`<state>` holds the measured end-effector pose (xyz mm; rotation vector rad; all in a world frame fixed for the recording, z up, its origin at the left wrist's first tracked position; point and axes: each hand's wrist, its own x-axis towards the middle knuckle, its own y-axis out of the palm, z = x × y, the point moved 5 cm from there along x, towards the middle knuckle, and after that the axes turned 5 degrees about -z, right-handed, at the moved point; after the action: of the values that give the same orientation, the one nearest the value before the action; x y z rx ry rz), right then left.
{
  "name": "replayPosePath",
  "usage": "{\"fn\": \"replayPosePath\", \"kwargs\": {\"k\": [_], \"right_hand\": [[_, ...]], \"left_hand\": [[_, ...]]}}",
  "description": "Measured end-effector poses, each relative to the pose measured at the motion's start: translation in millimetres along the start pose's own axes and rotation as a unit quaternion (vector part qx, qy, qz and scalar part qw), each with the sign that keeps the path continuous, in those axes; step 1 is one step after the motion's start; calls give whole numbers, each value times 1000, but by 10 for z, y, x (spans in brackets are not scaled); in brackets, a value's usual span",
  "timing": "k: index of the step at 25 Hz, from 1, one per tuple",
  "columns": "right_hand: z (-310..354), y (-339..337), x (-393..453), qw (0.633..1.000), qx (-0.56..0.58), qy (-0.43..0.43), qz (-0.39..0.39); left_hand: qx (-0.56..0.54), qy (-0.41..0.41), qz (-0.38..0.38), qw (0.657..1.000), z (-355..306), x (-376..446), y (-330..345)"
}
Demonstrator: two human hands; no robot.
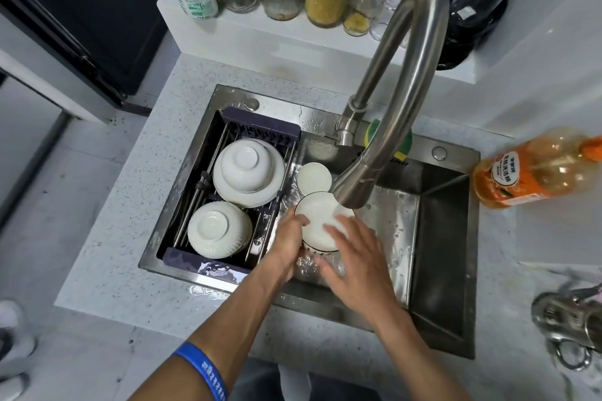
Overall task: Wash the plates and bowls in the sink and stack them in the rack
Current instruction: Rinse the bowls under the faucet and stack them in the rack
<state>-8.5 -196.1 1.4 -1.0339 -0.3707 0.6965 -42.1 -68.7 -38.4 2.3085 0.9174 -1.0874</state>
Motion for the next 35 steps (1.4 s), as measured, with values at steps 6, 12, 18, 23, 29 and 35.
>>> {"fn": "replayPosePath", "kwargs": {"k": [6,12,18,23,29,35], "right_hand": [[66,-50,35,999,-26,-20,39],[114,35,64,997,-59,33,38],[172,111,117,996,-65,35,40],[82,98,34,999,-1,47,-3],[126,347,49,690,640,335,-42],[533,552,58,469,803,363,60]], "left_hand": [[24,-16,51,998,3,-6,-90],[-32,-33,-3,999,133,43,-246],[-30,-9,-9,999,44,48,-250],[-20,-17,23,999,79,41,-254],[80,83,68,991,-108,-158,-374],[296,171,96,935,-405,-260,-732]]}}
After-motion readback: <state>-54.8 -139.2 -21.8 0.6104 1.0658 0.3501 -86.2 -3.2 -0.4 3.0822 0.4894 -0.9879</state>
